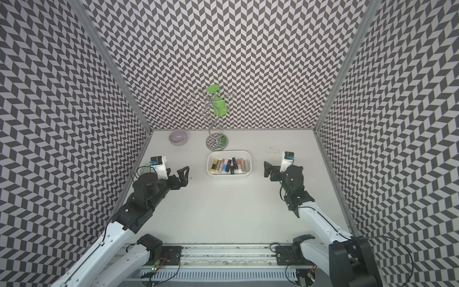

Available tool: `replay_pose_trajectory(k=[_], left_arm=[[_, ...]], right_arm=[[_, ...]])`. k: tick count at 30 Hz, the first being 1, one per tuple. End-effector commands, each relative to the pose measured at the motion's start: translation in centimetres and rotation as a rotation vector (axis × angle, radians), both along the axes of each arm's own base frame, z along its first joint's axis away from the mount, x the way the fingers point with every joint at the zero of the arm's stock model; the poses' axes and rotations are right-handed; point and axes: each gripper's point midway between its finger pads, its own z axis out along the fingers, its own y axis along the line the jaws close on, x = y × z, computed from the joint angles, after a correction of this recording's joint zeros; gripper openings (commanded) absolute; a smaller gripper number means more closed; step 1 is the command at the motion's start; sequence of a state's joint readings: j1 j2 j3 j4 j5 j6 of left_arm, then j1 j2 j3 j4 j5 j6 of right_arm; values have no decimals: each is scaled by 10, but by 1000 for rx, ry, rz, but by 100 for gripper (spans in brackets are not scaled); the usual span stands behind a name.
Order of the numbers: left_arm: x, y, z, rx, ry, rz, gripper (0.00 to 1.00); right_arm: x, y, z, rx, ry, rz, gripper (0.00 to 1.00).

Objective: Put the lipstick into the storage box
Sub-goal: Reset both arms

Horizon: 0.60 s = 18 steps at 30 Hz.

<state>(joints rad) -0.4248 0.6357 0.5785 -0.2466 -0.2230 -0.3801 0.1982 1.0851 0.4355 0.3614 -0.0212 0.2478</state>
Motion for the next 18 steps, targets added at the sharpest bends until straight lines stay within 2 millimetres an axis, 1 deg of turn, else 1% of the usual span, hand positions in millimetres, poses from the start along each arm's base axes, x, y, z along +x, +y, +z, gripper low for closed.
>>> replay_pose_trajectory(k=[1, 5, 11, 15, 18], left_arm=[[-5, 26, 16, -26, -124, 129, 99], [-6, 31, 7, 35, -116, 144, 99], [4, 27, -6, 140, -84, 123, 99], [8, 25, -12, 178, -80, 108, 99], [9, 26, -12, 201, -103, 112, 99]], right_arm=[[10, -21, 22, -62, -131, -75, 100], [15, -40, 12, -180, -143, -122, 100], [30, -74, -4, -155, -121, -208, 100], [38, -88, -18, -151, -108, -250, 100], [40, -88, -23, -154, -115, -234, 100]])
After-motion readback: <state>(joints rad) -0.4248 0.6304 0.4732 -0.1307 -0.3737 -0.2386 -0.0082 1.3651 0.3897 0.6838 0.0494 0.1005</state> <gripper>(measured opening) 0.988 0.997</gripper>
